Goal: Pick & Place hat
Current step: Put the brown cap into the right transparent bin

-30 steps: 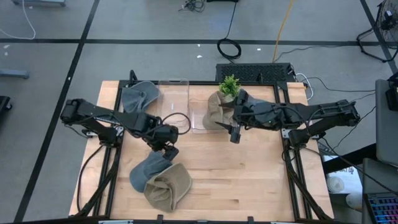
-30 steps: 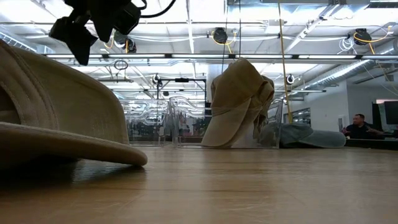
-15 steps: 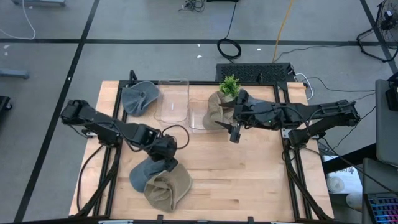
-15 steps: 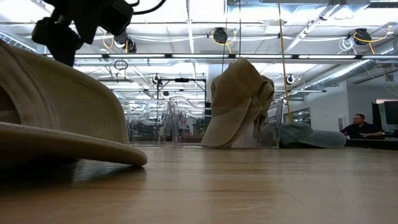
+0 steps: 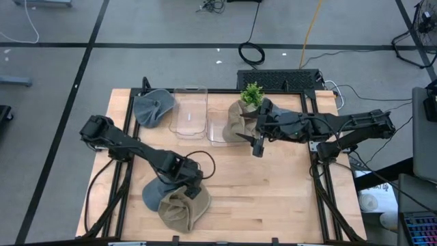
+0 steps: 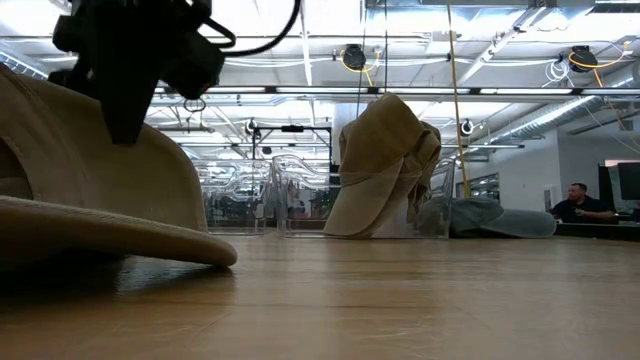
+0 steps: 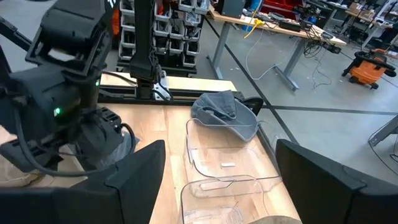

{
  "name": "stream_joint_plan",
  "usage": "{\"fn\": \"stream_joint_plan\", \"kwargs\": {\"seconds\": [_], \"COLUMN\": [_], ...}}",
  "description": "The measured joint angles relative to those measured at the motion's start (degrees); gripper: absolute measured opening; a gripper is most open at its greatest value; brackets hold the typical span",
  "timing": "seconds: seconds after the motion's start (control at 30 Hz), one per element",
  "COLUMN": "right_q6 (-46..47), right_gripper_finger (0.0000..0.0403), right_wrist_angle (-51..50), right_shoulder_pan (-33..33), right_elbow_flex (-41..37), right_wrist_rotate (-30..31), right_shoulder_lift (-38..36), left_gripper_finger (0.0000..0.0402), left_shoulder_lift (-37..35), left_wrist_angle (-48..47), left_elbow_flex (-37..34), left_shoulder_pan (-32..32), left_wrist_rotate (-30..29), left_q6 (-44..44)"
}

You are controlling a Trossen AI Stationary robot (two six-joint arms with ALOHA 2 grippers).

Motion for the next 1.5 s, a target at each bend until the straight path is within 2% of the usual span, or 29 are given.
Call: {"fn": "stream_joint_plan", "kwargs": {"seconds": [0.1,0.17,0.4,0.53,0.63,0.7,0.83,1.13,1.4,1.5], "right_q6": [0.00,0.00,0.25,5.04,7.65,8.86,12.34,20.24,26.99,30.59], "right_gripper_finger": [0.0295,0.0295,0.0295,0.0295,0.0295,0.0295,0.0295,0.0295,0.0295,0.0295], "right_wrist_angle": [-0.01,-0.03,-0.03,-0.18,-1.92,-2.02,-2.81,-2.89,-0.99,2.20], "right_shoulder_pan": [0.00,0.00,0.00,0.00,-0.04,-0.02,0.00,0.00,-0.02,0.00], "right_elbow_flex": [0.00,0.00,0.00,0.00,0.02,0.02,0.04,0.04,0.04,0.04], "right_wrist_rotate": [0.00,0.00,-0.06,-0.15,-4.44,-7.31,-7.69,-9.35,-9.11,-9.11], "right_shoulder_lift": [0.00,0.00,0.00,0.00,-0.16,-0.21,-0.31,-0.70,-0.68,-0.68], "left_gripper_finger": [0.0307,0.0283,0.0146,0.0071,0.0018,0.0014,0.0016,0.0009,0.0009,0.0009], "left_shoulder_lift": [0.60,0.58,0.58,0.58,-0.27,-1.30,-4.40,-15.94,-25.26,-28.15], "left_wrist_angle": [0.67,1.00,1.98,2.42,3.04,4.35,5.97,6.14,4.96,4.93], "left_elbow_flex": [0.00,0.00,0.00,0.00,0.00,0.05,0.07,0.07,0.07,0.07], "left_shoulder_pan": [-0.02,-0.04,-0.02,0.32,0.48,0.48,0.50,0.70,2.33,3.77], "left_wrist_rotate": [1.08,1.15,2.43,3.37,4.27,4.09,1.94,-11.76,-19.53,-20.53], "left_q6": [-0.08,-0.08,-1.27,-1.56,-0.89,-1.18,-1.39,0.81,8.33,13.12]}}
